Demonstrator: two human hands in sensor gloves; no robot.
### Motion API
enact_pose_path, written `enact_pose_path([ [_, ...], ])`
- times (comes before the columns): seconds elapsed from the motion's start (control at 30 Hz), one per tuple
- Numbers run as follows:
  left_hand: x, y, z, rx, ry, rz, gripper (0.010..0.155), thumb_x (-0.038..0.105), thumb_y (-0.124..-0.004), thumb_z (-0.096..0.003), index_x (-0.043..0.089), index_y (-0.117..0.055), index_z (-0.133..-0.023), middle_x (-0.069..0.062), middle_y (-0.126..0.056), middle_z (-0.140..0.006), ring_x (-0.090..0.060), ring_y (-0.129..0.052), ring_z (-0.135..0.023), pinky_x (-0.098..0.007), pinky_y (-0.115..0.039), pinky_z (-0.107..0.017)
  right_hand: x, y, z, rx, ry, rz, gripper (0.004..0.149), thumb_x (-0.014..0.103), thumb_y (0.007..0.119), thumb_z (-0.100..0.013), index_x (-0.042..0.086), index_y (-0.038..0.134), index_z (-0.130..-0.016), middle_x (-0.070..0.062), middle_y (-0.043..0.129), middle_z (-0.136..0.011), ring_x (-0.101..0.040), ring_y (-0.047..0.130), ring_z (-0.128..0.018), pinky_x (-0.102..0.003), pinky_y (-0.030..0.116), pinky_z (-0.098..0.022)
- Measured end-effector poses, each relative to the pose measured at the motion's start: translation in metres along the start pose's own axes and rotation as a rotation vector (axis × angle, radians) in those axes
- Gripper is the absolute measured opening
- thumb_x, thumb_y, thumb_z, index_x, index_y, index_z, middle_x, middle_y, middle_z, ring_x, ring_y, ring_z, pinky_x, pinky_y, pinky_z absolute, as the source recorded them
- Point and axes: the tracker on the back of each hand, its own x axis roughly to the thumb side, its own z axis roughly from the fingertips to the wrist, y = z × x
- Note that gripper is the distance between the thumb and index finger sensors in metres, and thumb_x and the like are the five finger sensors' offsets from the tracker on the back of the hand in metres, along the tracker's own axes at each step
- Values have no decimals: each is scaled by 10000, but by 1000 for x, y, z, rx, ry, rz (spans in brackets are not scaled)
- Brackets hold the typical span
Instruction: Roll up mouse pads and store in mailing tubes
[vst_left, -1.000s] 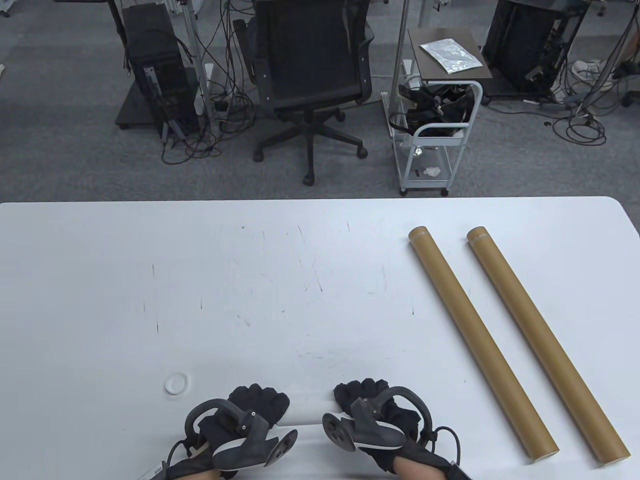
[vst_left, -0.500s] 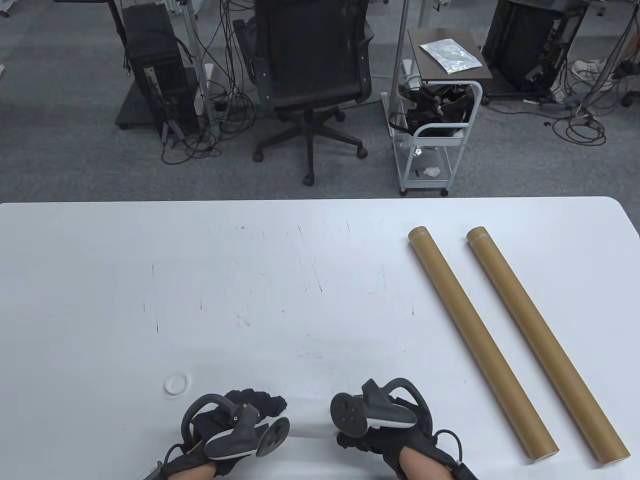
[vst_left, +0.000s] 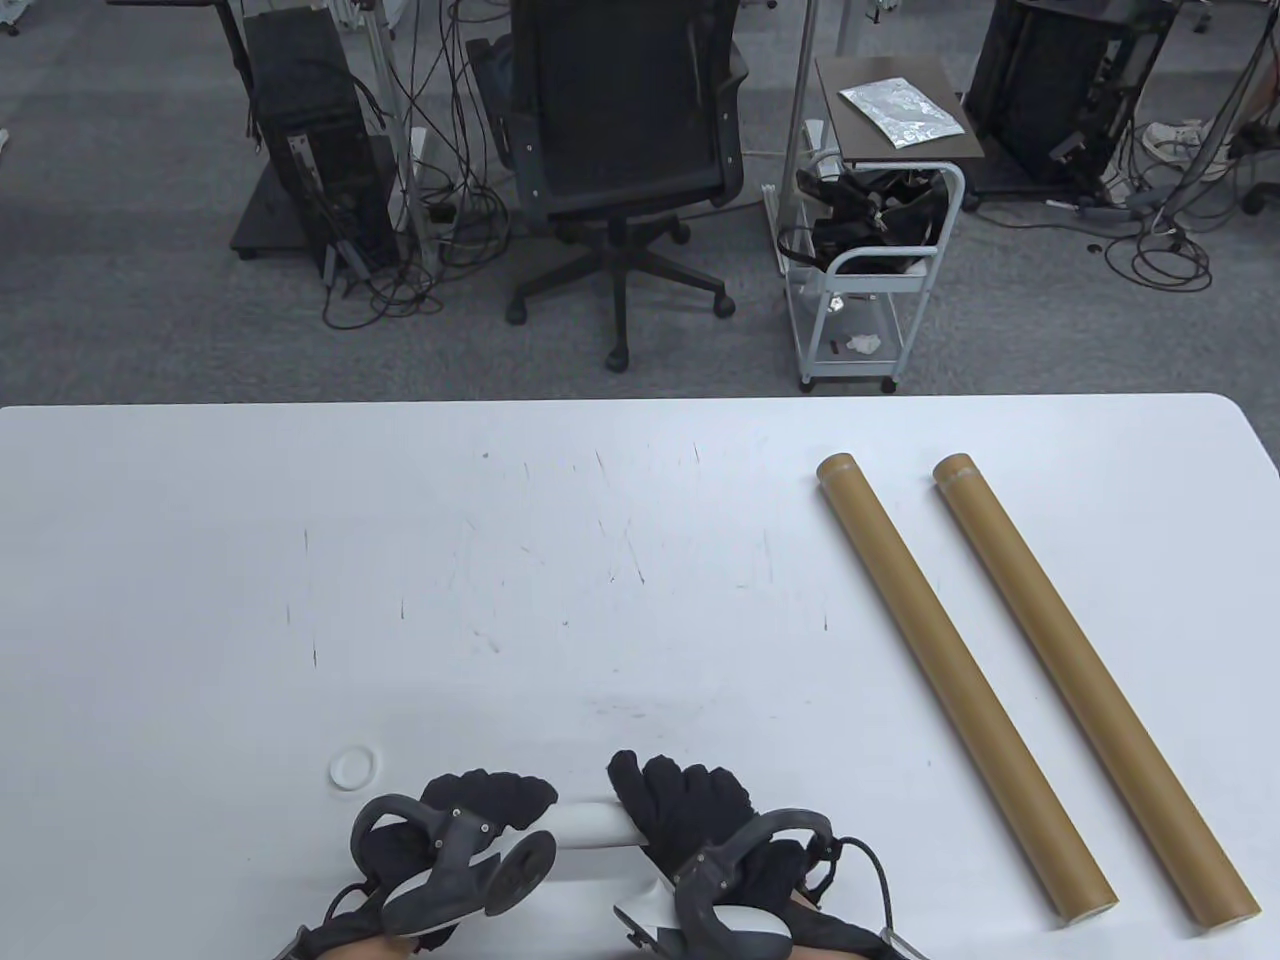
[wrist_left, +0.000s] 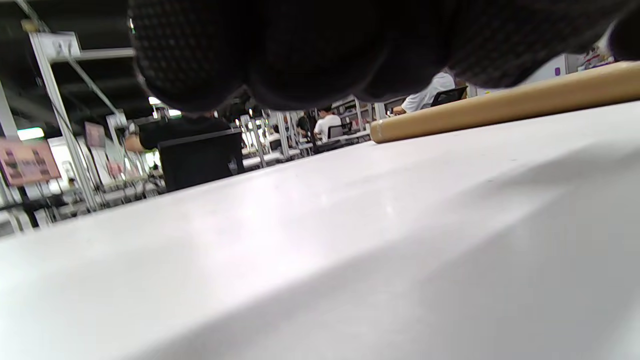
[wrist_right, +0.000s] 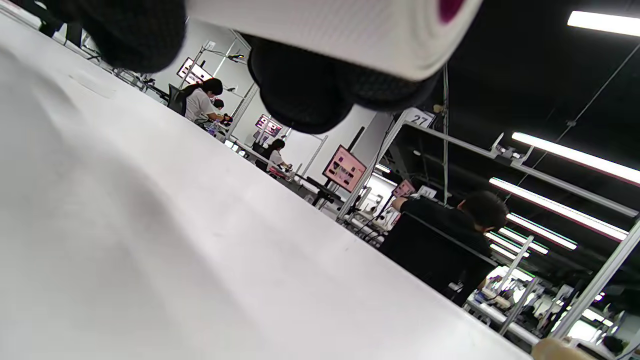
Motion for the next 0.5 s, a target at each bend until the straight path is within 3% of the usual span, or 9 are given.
enact_pose_path([
  [0.07,3,-1,-1,-2,-15,-34,460,565,-839,-332,373,-788,-748,156,-968,-542,-36,-994,-409,-285,-893,-435,-1,2,1,18,-10,-11,648,499,736,-453,250,523,-1012,49,845,-769,-99,951,-502,-307,842,-465],
  [0.17,7,-5,1,-1,-32,-66,461,557,-834,-335,373,-782,-754,149,-964,-557,-41,-993,-430,-291,-891,-453,-4,5,-1,122,0,-183,587,495,757,-442,254,603,-955,86,877,-678,-93,958,-422,-304,844,-423],
  [0.3,15,-2,7,139,-18,-266,426,527,-830,-364,376,-768,-757,152,-955,-578,-41,-995,-488,-298,-887,-504,-15,13,-6,287,32,-518,563,492,781,-423,252,660,-917,106,903,-625,-84,964,-361,-293,852,-377],
  [0.4,18,2,11,215,-18,-319,408,514,-828,-381,388,-750,-762,157,-939,-610,-42,-983,-550,-308,-863,-570,-22,25,-5,470,72,-941,566,444,821,-420,193,693,-910,48,921,-606,-138,959,-328,-332,834,-345],
  [0.43,20,2,12,213,-30,-332,409,517,-826,-385,387,-747,-765,157,-938,-611,-42,-982,-550,-307,-862,-572,-23,28,-5,505,60,-997,564,436,827,-424,185,695,-911,36,919,-607,-146,956,-328,-339,830,-343],
  [0.5,20,-2,11,202,-32,-329,403,520,-821,-384,383,-751,-756,155,-940,-594,-38,-985,-521,-302,-870,-550,-23,26,-6,474,44,-886,561,455,816,-420,200,699,-906,59,921,-601,-124,962,-322,-322,841,-338],
])
